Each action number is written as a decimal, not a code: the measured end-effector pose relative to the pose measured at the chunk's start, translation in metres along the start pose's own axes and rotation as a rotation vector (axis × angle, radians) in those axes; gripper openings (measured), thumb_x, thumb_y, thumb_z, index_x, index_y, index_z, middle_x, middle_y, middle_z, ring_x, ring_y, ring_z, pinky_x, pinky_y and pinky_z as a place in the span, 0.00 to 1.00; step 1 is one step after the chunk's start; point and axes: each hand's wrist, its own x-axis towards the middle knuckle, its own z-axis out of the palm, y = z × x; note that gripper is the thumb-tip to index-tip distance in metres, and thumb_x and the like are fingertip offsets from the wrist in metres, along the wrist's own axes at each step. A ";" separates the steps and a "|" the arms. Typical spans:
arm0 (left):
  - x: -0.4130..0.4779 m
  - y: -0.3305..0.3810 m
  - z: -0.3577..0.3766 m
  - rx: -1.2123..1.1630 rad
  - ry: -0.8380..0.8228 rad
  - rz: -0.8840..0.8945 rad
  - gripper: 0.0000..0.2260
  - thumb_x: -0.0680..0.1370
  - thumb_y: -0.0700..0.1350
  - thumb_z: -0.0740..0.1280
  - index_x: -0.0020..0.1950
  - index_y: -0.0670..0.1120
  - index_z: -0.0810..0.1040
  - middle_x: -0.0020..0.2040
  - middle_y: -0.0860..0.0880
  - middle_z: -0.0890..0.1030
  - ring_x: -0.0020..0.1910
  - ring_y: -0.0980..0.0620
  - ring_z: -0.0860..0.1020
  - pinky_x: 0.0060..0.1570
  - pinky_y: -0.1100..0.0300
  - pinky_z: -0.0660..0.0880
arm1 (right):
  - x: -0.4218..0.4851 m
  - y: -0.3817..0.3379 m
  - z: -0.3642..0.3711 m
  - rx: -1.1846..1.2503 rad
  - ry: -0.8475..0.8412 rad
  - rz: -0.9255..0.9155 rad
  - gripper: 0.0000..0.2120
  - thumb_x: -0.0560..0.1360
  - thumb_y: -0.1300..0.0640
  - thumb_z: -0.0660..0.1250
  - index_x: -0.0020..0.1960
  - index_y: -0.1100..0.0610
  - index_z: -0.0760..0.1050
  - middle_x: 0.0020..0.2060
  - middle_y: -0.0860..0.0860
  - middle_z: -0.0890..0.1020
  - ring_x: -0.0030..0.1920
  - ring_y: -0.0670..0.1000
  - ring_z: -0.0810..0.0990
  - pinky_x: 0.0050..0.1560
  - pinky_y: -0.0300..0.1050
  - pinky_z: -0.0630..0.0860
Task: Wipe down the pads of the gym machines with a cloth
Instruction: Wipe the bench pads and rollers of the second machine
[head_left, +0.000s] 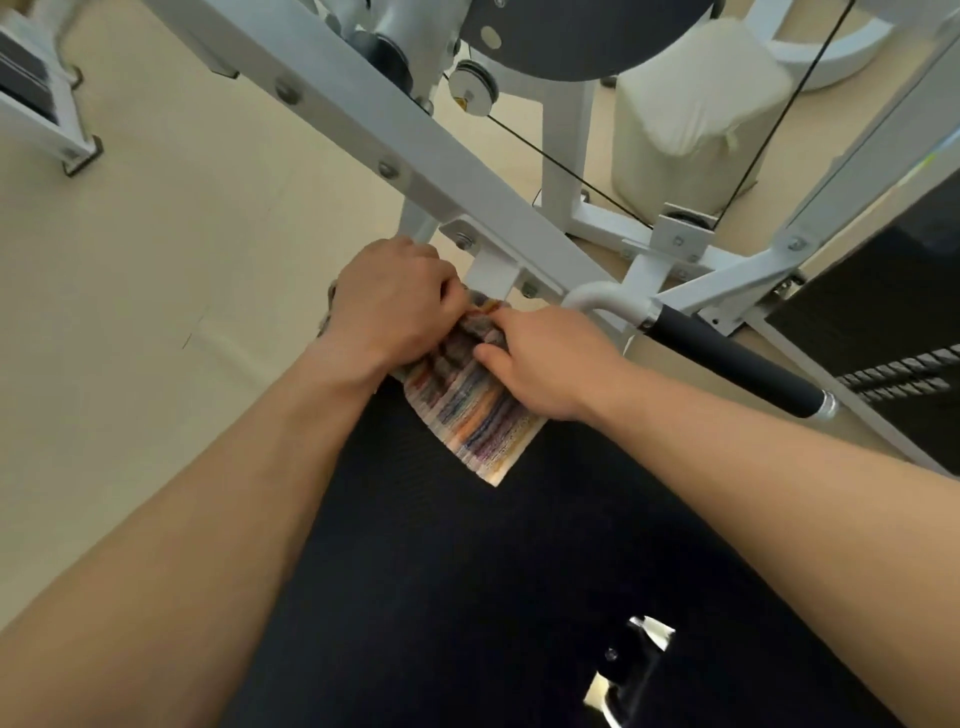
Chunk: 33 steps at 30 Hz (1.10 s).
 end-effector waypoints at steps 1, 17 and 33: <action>0.004 0.000 -0.007 0.003 -0.066 -0.041 0.21 0.78 0.54 0.53 0.42 0.47 0.83 0.43 0.47 0.82 0.43 0.44 0.77 0.41 0.52 0.72 | -0.002 0.001 0.001 0.016 0.005 -0.005 0.16 0.83 0.44 0.55 0.58 0.54 0.74 0.47 0.53 0.80 0.46 0.55 0.79 0.45 0.50 0.76; 0.021 0.029 -0.010 0.321 -0.346 0.019 0.17 0.82 0.50 0.54 0.45 0.44 0.79 0.50 0.40 0.83 0.51 0.40 0.80 0.49 0.52 0.68 | -0.007 0.007 0.003 0.162 -0.118 -0.040 0.18 0.84 0.53 0.56 0.72 0.55 0.65 0.61 0.56 0.80 0.59 0.59 0.79 0.58 0.52 0.75; -0.046 0.090 0.022 -0.011 -0.066 0.361 0.18 0.82 0.54 0.54 0.61 0.51 0.81 0.56 0.49 0.84 0.57 0.45 0.80 0.61 0.48 0.71 | -0.094 0.075 0.011 0.412 -0.332 0.156 0.22 0.85 0.51 0.55 0.79 0.47 0.60 0.70 0.52 0.75 0.67 0.53 0.73 0.67 0.47 0.68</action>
